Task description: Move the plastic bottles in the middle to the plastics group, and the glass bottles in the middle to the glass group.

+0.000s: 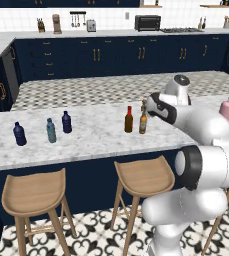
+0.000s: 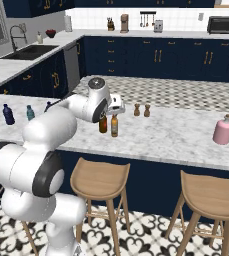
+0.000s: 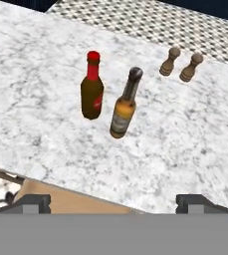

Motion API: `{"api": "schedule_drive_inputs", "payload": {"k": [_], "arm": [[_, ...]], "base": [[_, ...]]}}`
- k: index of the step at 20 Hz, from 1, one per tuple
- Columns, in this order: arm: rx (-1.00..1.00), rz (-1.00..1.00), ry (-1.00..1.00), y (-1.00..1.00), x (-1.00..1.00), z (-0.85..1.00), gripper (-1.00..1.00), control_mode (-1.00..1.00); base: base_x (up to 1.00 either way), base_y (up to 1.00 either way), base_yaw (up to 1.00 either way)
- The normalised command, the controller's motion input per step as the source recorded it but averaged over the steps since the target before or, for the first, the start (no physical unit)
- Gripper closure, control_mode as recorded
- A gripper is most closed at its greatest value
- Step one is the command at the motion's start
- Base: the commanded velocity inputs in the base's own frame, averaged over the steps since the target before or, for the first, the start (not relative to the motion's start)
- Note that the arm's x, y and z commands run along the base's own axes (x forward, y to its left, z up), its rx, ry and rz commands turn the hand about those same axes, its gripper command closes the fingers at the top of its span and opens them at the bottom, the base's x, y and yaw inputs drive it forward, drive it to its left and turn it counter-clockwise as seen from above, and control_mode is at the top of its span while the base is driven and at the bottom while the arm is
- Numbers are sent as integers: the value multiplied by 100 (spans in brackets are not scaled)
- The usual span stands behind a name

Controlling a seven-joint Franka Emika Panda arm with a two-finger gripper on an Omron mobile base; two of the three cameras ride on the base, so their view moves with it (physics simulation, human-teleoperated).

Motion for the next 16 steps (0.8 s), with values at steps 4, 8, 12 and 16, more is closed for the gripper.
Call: {"api": "schedule_drive_inputs", "payload": {"k": [4,8,12,16], "arm": [[0,14,-1,-5,21,-21,-100,-100],[0,16,-4,-1,-2,0,-100,-100],[0,11,-1,-2,3,-1,-100,-100],[0,7,0,0,12,-14,-100,-100]], "base": [[0,0,0],[0,0,0],[0,0,0],[0,0,0]]}}
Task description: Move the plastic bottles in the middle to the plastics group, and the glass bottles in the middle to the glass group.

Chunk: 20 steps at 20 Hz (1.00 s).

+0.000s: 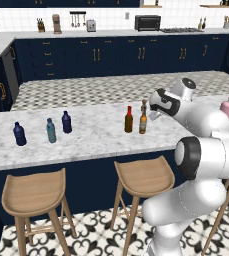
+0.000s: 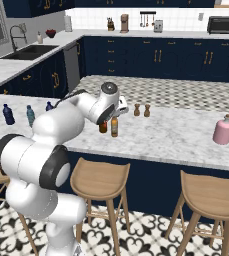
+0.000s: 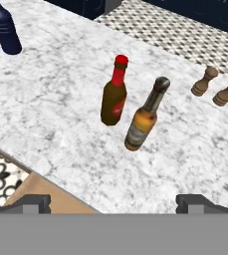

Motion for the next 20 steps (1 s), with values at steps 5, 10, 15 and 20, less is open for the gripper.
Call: {"api": "schedule_drive_inputs", "payload": {"k": [5,10,15,20], "arm": [[-1,0,1,0,20,-15,-100,-100],[0,-7,2,0,17,-3,-100,-100],[0,-12,0,0,3,0,-100,-100],[0,-9,0,6,0,-12,-100,-100]], "base": [[0,0,0],[0,0,0],[0,0,0],[0,0,0]]}}
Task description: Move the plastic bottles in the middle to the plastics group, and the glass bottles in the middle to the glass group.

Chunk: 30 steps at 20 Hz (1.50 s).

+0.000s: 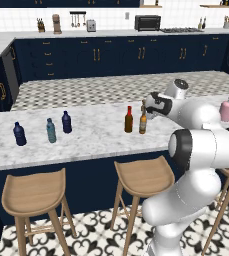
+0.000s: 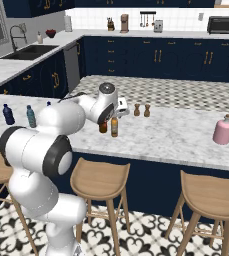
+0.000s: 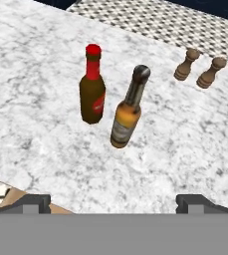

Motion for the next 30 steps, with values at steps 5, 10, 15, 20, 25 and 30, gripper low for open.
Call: {"api": "schedule_drive_inputs", "payload": {"k": [5,10,15,20,25,30], "arm": [[0,-6,-1,15,8,-13,-100,-100],[0,-3,-3,7,16,-9,-100,-100],[0,0,0,-14,18,-13,-100,-100],[0,0,0,-2,22,-8,-100,-100],[0,0,0,0,14,-1,-100,-100],[0,0,1,0,8,0,-100,-100]], "base": [[0,0,0],[0,0,0],[0,0,0],[0,0,0],[0,0,0],[0,0,0]]}}
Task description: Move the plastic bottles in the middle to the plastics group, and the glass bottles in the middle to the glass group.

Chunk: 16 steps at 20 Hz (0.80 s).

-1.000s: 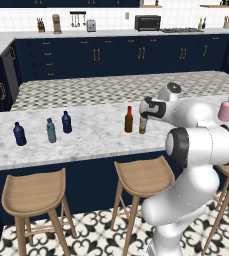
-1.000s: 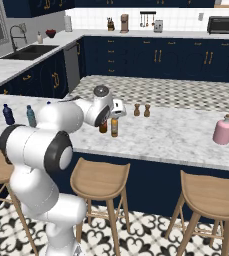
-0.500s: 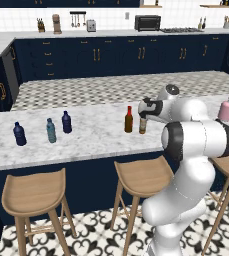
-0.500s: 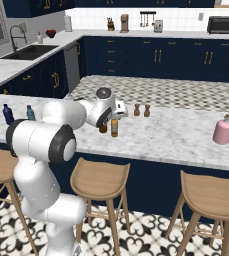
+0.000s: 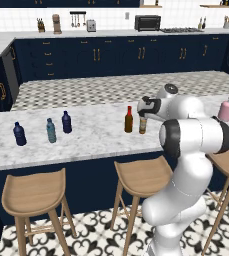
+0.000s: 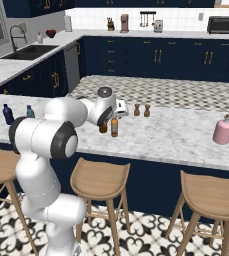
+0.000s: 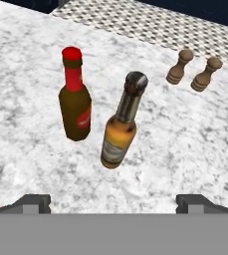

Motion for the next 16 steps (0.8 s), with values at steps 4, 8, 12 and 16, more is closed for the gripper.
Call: {"api": "schedule_drive_inputs", "payload": {"k": [4,8,12,16], "arm": [[1,0,2,0,7,-13,-100,-100],[3,0,0,0,12,-15,-100,-100],[4,0,0,0,14,-5,-100,-100],[1,0,0,0,17,0,-100,-100]], "base": [[0,0,0],[0,0,0],[0,0,0],[0,0,0]]}}
